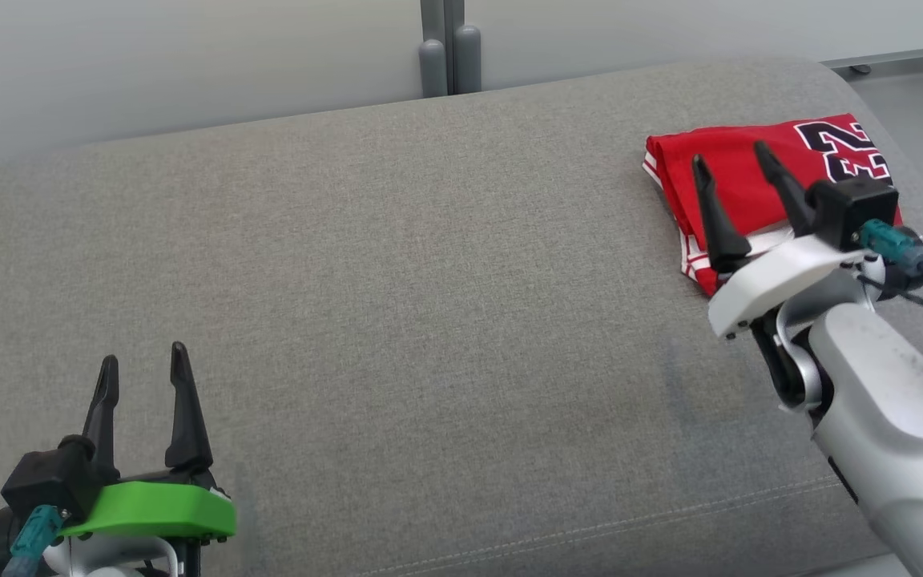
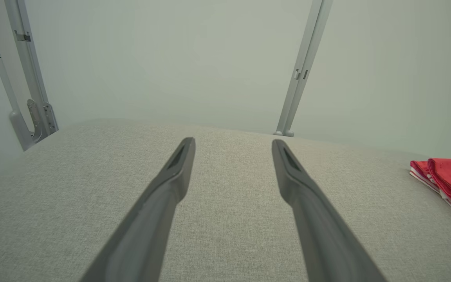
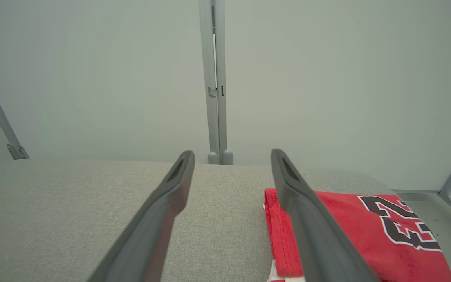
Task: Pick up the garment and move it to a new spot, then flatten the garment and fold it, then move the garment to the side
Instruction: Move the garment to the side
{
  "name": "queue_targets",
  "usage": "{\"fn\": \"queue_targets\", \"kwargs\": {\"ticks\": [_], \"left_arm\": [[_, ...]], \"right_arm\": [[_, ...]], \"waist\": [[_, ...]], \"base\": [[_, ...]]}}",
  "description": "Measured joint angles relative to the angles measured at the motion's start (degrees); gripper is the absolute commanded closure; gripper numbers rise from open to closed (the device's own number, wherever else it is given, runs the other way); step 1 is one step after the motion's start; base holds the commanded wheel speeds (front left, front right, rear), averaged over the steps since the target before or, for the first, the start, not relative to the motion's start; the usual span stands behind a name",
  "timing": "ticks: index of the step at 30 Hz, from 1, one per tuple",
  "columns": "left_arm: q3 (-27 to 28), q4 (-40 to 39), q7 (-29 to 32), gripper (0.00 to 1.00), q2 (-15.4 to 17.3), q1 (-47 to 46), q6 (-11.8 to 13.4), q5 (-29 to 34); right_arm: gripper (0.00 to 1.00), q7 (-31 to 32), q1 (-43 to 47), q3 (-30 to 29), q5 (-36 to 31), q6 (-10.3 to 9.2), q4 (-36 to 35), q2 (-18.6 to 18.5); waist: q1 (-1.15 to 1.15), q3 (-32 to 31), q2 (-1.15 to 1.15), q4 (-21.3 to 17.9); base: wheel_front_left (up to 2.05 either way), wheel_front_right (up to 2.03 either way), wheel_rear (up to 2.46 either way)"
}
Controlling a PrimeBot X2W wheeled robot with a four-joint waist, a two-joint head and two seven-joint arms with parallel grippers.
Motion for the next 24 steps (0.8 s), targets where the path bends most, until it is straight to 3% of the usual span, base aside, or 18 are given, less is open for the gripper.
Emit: {"fn": "queue_targets", "kwargs": {"ticks": [16, 24], "left_arm": [[-0.02, 1.75, -0.49, 0.0, -1.29, 5.28, 0.18, 1.38], [0.86, 1.79, -0.49, 0.0, -1.52, 6.75, 0.18, 0.57]], "right_arm": [[0.0, 0.0, 17.67, -1.54, -5.21, -0.67, -7.8, 5.34], [0.0, 0.0, 21.81, -7.51, -8.24, -0.69, -10.13, 6.27]], "waist": [[0.0, -3.3, 0.0, -0.91], [0.0, -4.35, 0.0, -2.27]], "base": [[0.0, 0.0, 0.0], [0.0, 0.0, 0.0]]}}
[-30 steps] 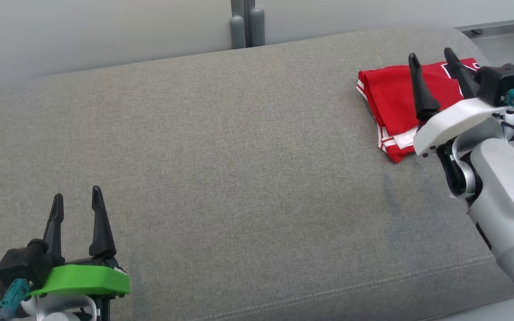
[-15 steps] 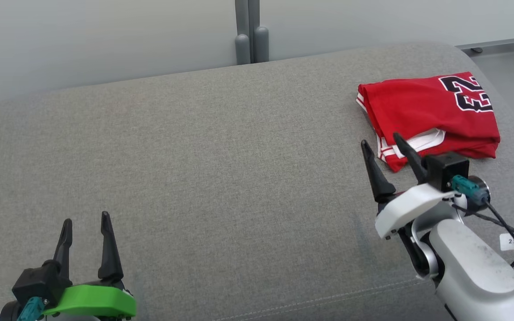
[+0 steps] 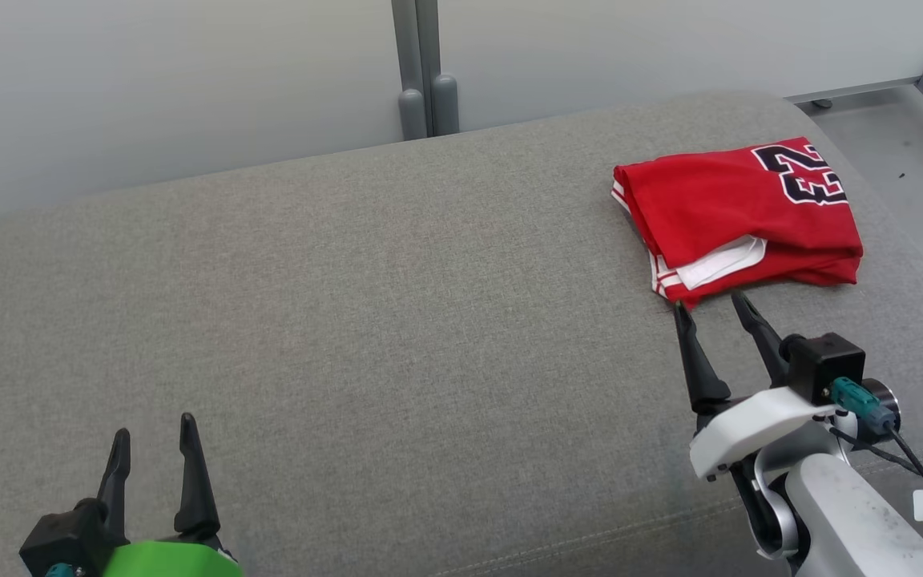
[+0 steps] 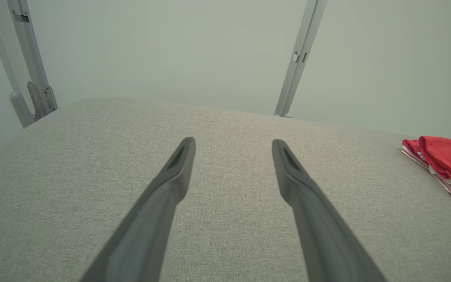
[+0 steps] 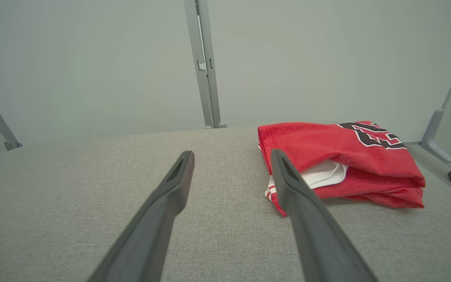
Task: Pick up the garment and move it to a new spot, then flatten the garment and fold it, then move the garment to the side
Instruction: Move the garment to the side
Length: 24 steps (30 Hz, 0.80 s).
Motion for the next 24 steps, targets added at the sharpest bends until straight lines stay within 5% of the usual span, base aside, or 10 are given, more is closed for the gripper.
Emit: {"fn": "queue_targets", "kwargs": {"ticks": [24], "left_arm": [[-0.13, -0.18, -0.01, 0.0, -0.15, 1.18, 0.08, -0.36]], "right_arm": [[0.0, 0.0, 6.53, -3.54, -5.15, 0.0, -4.2, 2.44]], "waist": [[0.0, -1.39, 0.0, 0.92]], "base": [[0.0, 0.0, 0.0]]}}
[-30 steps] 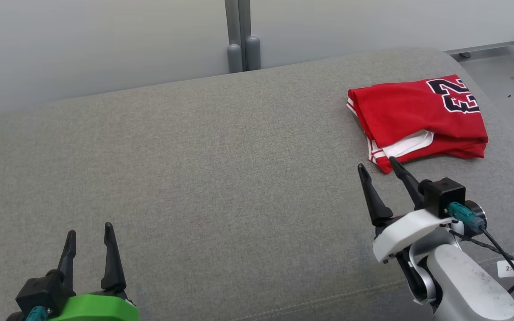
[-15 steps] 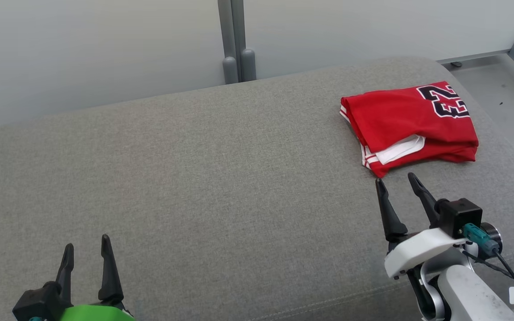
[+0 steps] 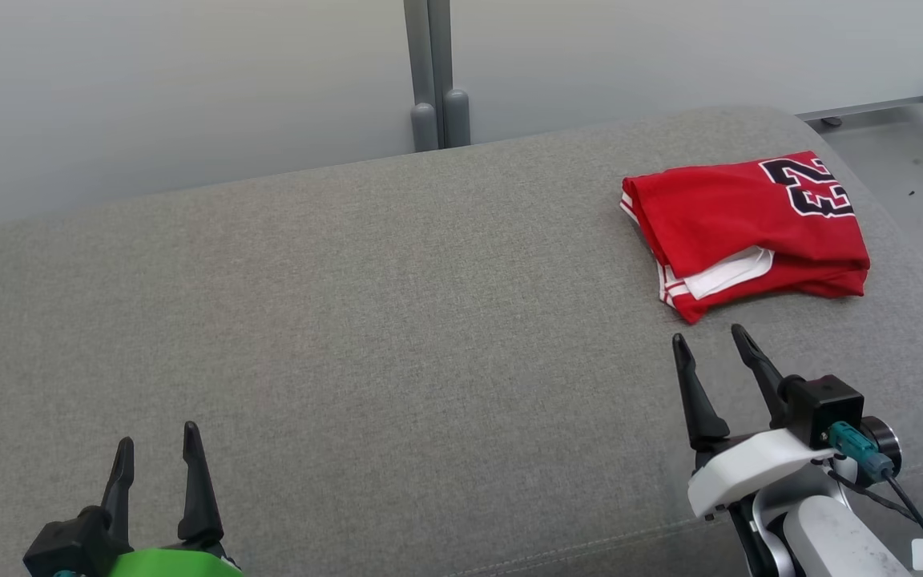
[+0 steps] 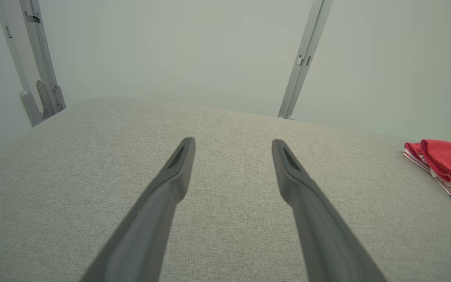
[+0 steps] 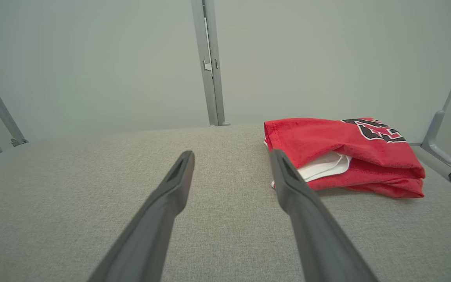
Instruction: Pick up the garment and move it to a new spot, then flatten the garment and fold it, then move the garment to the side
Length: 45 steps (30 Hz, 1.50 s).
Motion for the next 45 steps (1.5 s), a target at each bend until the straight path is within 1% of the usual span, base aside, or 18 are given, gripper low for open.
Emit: {"fn": "queue_targets", "kwargs": {"ticks": [5, 14, 15, 20, 23, 26, 31, 34, 36, 40, 41, 45], "left_arm": [[0.02, -0.22, 0.0, 0.0, -0.01, 0.02, 0.01, 0.02], [-0.15, -0.81, 0.0, 0.0, -0.03, 0.05, 0.01, 0.02], [-0.24, -0.88, 0.01, 1.0, -0.07, 0.05, -0.01, 0.02], [-0.71, 2.31, 0.11, 1.0, -0.82, 0.2, -0.02, -0.01], [-0.88, 2.38, 0.18, 1.0, -0.96, 0.27, -0.12, -1.05], [-1.07, 2.37, 0.62, 1.0, -0.96, 0.28, -0.38, -2.65], [-1.05, 2.36, 1.12, 1.0, -0.96, 0.28, -0.88, -6.46], [-0.84, 2.38, 1.71, 1.0, -0.96, 0.27, -1.0, -9.57], [-0.62, 2.42, 2.18, 1.0, -0.96, 0.27, -1.41, -11.05], [-0.22, 2.65, 2.97, 1.0, -0.96, 0.24, -1.46, -13.67], [-0.14, 2.76, 3.2, 1.0, -0.96, 0.21, -1.8, -14.26], [0.1, 3.03, 3.83, 1.0, -0.96, 0.03, -2.45, -17.18]], "right_arm": [[0.0, 0.0, 0.87, -0.23, -0.35, 0.0, -0.56, 0.67], [0.0, 0.0, 1.04, -0.82, -1.08, 0.0, -1.63, 0.77], [1.0, 0.0, 1.14, -0.79, -1.05, 0.02, -1.51, 0.8], [1.0, 0.08, 3.84, -0.18, -0.9, 0.1, 1.11, 1.55], [1.0, 0.08, 4.55, -0.3, 0.13, 0.22, 1.13, 1.64], [1.0, 0.08, 4.58, -0.56, 1.52, 0.76, 0.87, 1.78], [1.0, 0.48, 4.89, -1.12, 5.38, 1.4, 0.37, 2.22], [1.0, 0.87, 4.89, -1.93, 8.49, 1.63, 0.12, 2.44], [1.0, 1.43, 4.88, -2.58, 10.8, 2.12, 0.09, 2.53], [1.0, 2.18, 4.88, -3.88, 14.06, 2.25, 0.04, 2.74], [1.0, 2.44, 4.87, -4.13, 14.84, 2.59, 0.03, 2.78], [1.0, 3.11, 4.85, -5.1, 17.94, 2.71, 0.01, 2.93]], "waist": [[0.0, -0.01, 0.0, 0.12], [0.0, -0.03, 0.0, 0.19], [0.0, -0.04, 0.0, 0.2], [0.0, -0.03, 0.0, 0.21], [0.0, 0.01, 0.0, 0.27], [0.0, 0.09, 0.0, 0.44], [0.0, 0.25, 0.0, 0.78], [0.0, 0.33, 0.0, 0.94], [0.0, 0.38, 0.0, 1.05], [0.0, 0.48, 0.0, 1.28], [0.0, 0.5, 0.0, 1.33], [0.0, 0.59, 0.0, 1.54]], "base": [[0.0, 0.0, 0.0], [0.0, 0.0, 0.0], [0.0, 0.0, 0.0], [0.0, 0.0, 0.0], [0.0, 0.0, 0.0], [0.0, 0.0, 0.0], [0.0, 0.0, 0.0], [0.0, 0.0, 0.0], [0.0, 0.0, 0.0], [0.0, 0.0, 0.0], [0.0, 0.0, 0.0], [0.0, 0.0, 0.0]]}}
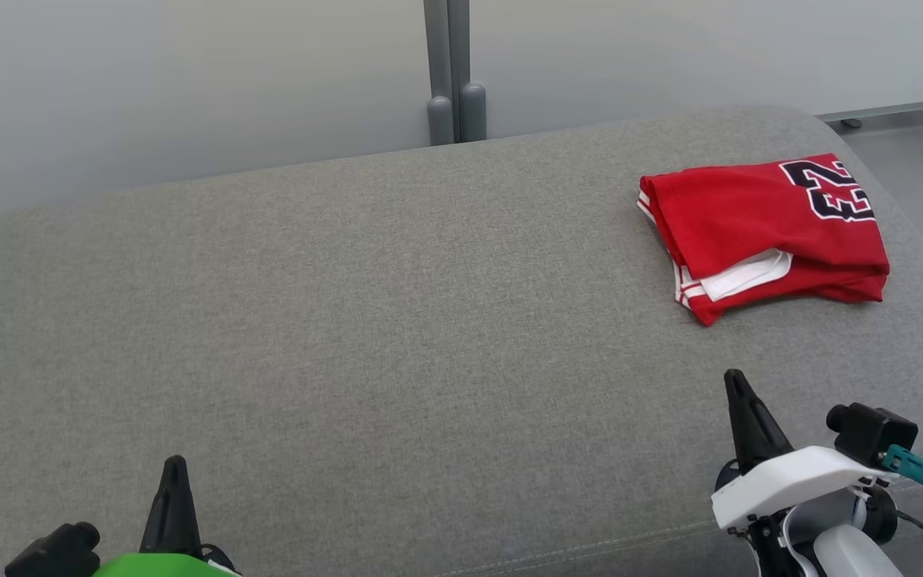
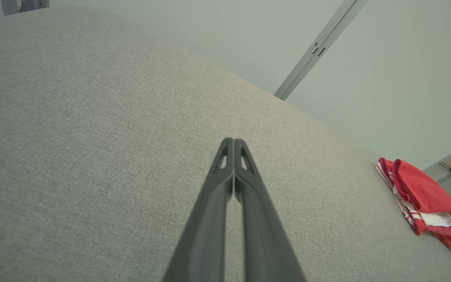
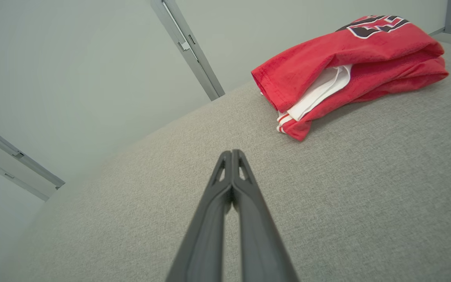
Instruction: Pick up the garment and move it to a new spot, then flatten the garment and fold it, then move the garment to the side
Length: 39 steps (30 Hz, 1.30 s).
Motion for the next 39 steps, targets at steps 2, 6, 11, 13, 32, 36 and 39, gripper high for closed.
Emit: {"fn": "queue_targets", "kwargs": {"ticks": [2, 6, 11, 13, 32, 36, 39], "left_arm": [[0.18, 0.25, 0.58, 1.0, 0.01, -0.07, -0.43, -2.25], [0.43, 0.54, 1.37, 1.0, 0.05, -0.42, -0.94, -4.86], [0.82, 1.2, 2.43, 1.0, 0.22, -1.42, -1.51, -8.42], [1.0, 1.44, 2.81, 1.0, 0.27, -1.71, -1.81, -10.13], [2.08, 3.72, 6.19, 1.0, 0.79, -4.33, -4.04, -22.53], [2.34, 4.13, 6.86, 1.0, 0.85, -4.9, -4.89, -25.48], [2.63, 4.75, 7.44, 1.0, 0.91, -5.41, -5.32, -28.48]], "right_arm": [[1.0, 0.58, -0.02, -0.79, 2.21, 0.42, 0.0, -0.01], [1.0, 1.49, -0.08, -1.78, 5.35, 0.99, 0.01, -0.01], [1.0, 2.48, -0.19, -2.96, 9.35, 1.6, 0.05, -0.01], [1.0, 2.8, -0.35, -3.44, 11.02, 1.68, 0.1, 0.0], [1.0, 6.05, -1.5, -7.72, 25.17, 4.0, 0.93, 0.26], [1.0, 6.73, -1.88, -8.59, 28.32, 4.68, 1.15, 0.43], [1.0, 7.35, -1.89, -9.58, 31.47, 5.19, 1.48, 0.51]], "waist": [[0.0, 0.07, 0.0, 0.16], [0.0, 0.16, 0.0, 0.37], [0.0, 0.27, 0.0, 0.63], [0.0, 0.31, 0.0, 0.74], [0.0, 0.67, 0.0, 1.67], [0.0, 0.75, 0.0, 1.88], [0.0, 0.83, 0.0, 2.09]], "base": [[0.0, 0.0, 0.0], [0.0, 0.0, 0.0], [0.0, 0.0, 0.0], [0.0, 0.0, 0.0], [0.0, 0.0, 0.0], [0.0, 0.0, 0.0], [0.0, 0.0, 0.0]]}}
